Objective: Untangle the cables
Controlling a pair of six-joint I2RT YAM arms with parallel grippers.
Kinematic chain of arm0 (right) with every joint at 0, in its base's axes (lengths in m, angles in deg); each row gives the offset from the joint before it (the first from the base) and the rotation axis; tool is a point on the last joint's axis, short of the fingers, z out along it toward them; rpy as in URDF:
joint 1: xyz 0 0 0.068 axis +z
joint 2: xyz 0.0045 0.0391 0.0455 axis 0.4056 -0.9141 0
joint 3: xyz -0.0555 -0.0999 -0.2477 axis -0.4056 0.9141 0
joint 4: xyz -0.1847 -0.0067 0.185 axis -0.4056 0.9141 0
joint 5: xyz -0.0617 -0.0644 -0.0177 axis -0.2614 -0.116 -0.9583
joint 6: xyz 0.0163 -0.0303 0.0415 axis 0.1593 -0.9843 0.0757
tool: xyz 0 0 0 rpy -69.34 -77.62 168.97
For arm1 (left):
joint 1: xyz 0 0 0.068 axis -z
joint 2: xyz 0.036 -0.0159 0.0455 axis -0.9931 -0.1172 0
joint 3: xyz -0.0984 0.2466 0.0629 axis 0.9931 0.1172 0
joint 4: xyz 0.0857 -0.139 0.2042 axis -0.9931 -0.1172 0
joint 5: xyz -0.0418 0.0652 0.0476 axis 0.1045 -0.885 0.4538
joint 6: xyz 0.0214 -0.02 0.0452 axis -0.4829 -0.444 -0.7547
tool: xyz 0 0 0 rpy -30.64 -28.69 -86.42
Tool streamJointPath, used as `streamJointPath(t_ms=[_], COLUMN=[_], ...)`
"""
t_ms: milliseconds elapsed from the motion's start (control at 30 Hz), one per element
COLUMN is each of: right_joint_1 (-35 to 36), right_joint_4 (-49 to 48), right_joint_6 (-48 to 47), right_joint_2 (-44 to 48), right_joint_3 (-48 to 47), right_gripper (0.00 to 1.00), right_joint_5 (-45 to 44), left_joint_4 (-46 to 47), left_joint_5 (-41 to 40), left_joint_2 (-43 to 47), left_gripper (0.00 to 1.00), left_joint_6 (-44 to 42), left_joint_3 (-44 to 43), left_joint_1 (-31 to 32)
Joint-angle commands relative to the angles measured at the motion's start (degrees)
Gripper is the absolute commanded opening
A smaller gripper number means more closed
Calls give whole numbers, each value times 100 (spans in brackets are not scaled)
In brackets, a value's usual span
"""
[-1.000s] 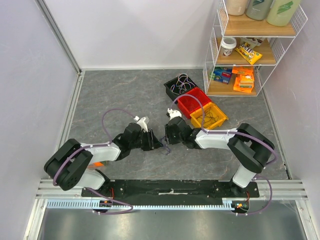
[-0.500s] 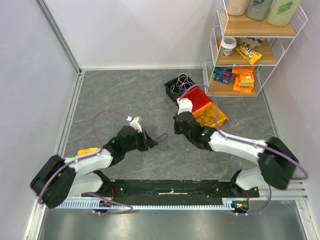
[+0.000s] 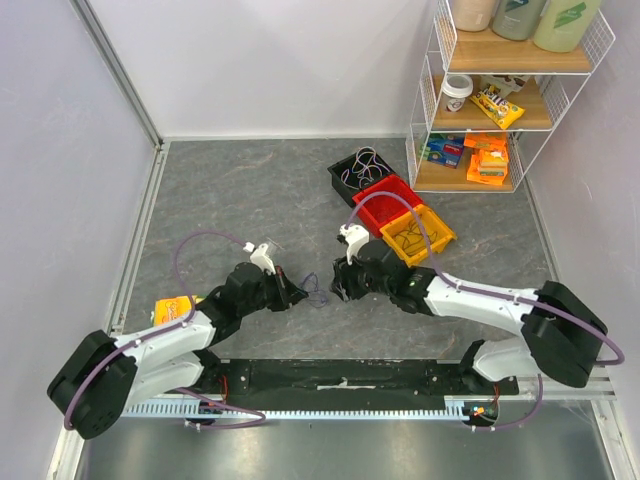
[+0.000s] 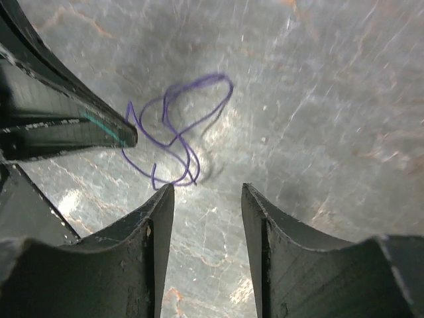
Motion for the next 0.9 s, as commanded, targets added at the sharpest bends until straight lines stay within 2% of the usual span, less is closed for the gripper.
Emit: streamJointPath(t_ms=[0, 67, 233, 567, 633, 733, 800, 867], right_joint_1=[40, 31, 39, 48, 48, 57, 66, 75], right_joint_4=[-531, -733, -980, -1446, -1472, -1140, -605, -78], right_joint_6=[792, 1127, 1621, 1428, 1384, 1226, 1007, 735], right_joint_2=[-232, -425, -830, -1577, -1647, -1421, -1008, -516], right_joint_3=[127, 145, 162, 66, 48, 39, 4, -75], right_gripper=[52, 48, 45, 35, 29, 8, 0, 0], right_joint_5=[375, 470, 462, 893, 884, 473, -185, -704], left_joint_4=[332, 332, 394, 455, 464, 464, 464, 429], left_joint_5=[111, 147, 129, 164, 173, 147, 112, 68], left_joint_2=[-244, -288, -262, -280, -271, -244, -209, -192], left_gripper=[2, 2, 2, 2, 2, 2, 2, 2], left_joint_6=[127, 100, 91, 74, 74, 83, 109, 126], left_joint_3=[-54, -63, -28, -2, -2, 16, 34, 34], left_joint_1=[28, 19, 11, 11, 19, 19, 19, 28])
